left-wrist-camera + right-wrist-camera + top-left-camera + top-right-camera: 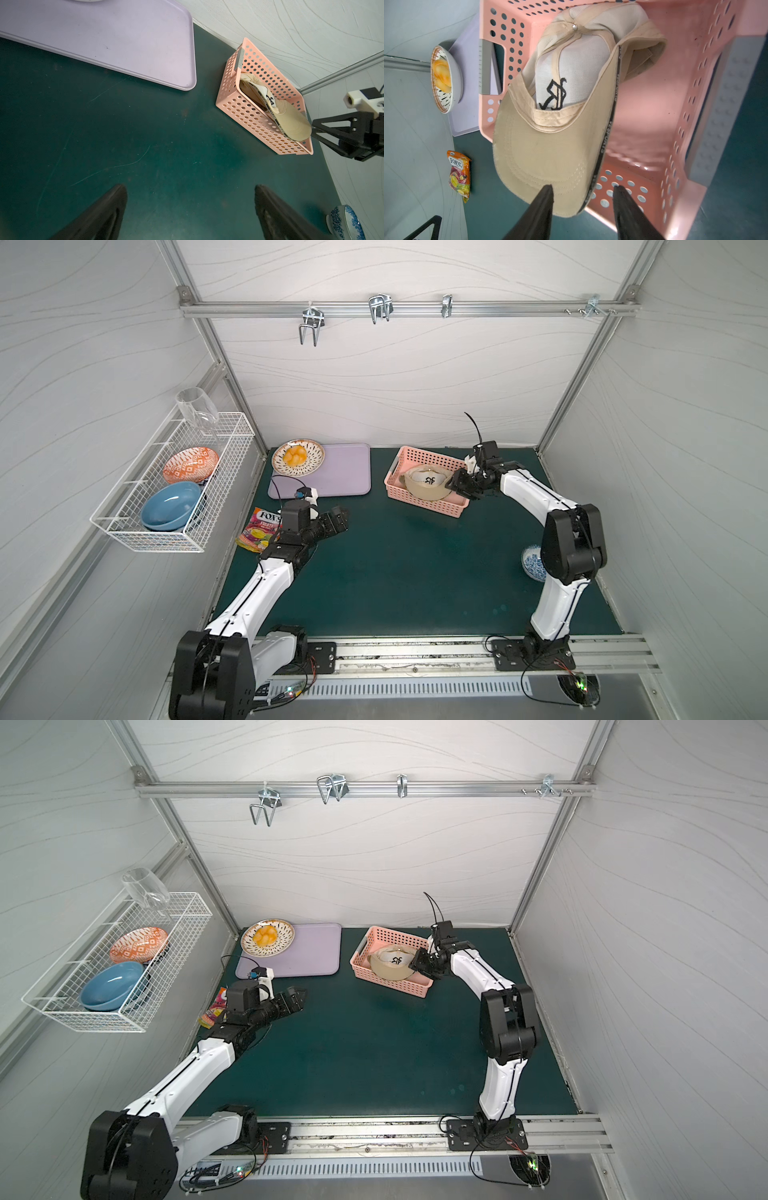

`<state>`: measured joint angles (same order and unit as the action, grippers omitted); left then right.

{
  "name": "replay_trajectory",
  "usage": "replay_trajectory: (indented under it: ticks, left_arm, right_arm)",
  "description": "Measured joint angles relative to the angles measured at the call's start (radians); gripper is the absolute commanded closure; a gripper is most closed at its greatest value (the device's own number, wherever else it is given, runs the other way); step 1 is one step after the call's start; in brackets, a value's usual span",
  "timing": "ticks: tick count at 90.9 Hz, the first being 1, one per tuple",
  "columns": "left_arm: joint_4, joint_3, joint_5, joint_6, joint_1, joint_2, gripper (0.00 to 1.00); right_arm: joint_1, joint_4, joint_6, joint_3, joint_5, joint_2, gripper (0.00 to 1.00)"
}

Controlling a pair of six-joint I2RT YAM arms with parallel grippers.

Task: Turn the baseball cap inside out
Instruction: Pick up the baseball cap from the basket, then turn over the baseball cap.

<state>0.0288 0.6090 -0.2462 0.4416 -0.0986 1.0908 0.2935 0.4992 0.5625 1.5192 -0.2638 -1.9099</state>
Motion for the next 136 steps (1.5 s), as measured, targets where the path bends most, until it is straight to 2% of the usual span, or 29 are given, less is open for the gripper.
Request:
replay_trajectory:
  ticks: [5, 15, 23, 38, 54, 67, 83, 99, 111, 122, 129, 136]
  left_arm:
    - [0.0, 0.0, -0.004, 0.0, 0.0, 0.0, 0.01]
    - [-0.001, 0.0, -0.021, 0.0, 0.0, 0.002, 0.01]
    - [-0.003, 0.0, -0.036, 0.0, -0.001, 0.006, 0.01]
    - [-0.007, 0.0, -0.046, -0.003, -0.029, 0.006, 0.0]
    - [-0.011, 0.019, -0.037, -0.039, -0.097, 0.005, 0.0]
    - [-0.012, 0.098, -0.005, -0.126, -0.177, 0.005, 0.01]
    - [-0.008, 0.228, 0.015, -0.355, -0.309, 0.006, 0.01]
    - [0.035, 0.347, 0.035, -0.719, -0.509, 0.025, 0.0]
    - [0.031, 0.364, 0.128, -0.972, -0.65, 0.051, 0.0]
    - [0.009, 0.378, 0.237, -1.174, -0.745, 0.123, 0.01]
    - [-0.019, 0.391, 0.307, -1.271, -0.787, 0.18, 0.03]
    - [-0.053, 0.406, 0.371, -1.336, -0.813, 0.239, 0.1]
  right_arm:
    - [0.0, 0.0, 0.006, 0.022, 0.0, -0.026, 0.6]
    - [0.0, 0.003, 0.018, 0.065, 0.002, -0.068, 0.78]
    - [0.0, 0.004, 0.02, 0.078, 0.002, -0.083, 0.82]
    - [0.0, -0.005, 0.044, 0.084, -0.001, -0.081, 0.98]
    - [0.0, -0.003, 0.063, 0.084, -0.006, -0.043, 1.0]
    - [0.0, 0.003, 0.083, 0.085, -0.009, 0.026, 1.0]
    - [-0.001, 0.029, 0.1, 0.146, -0.033, 0.112, 1.0]
    - [-0.001, 0.088, 0.086, 0.204, -0.066, 0.209, 1.0]
    - [0.0, 0.151, 0.061, 0.208, -0.087, 0.277, 1.0]
    - [0.005, 0.206, 0.037, 0.199, -0.1, 0.317, 1.0]
    - [0.018, 0.235, 0.024, 0.181, -0.105, 0.335, 1.0]
    - [0.044, 0.259, 0.013, 0.159, -0.105, 0.347, 1.0]
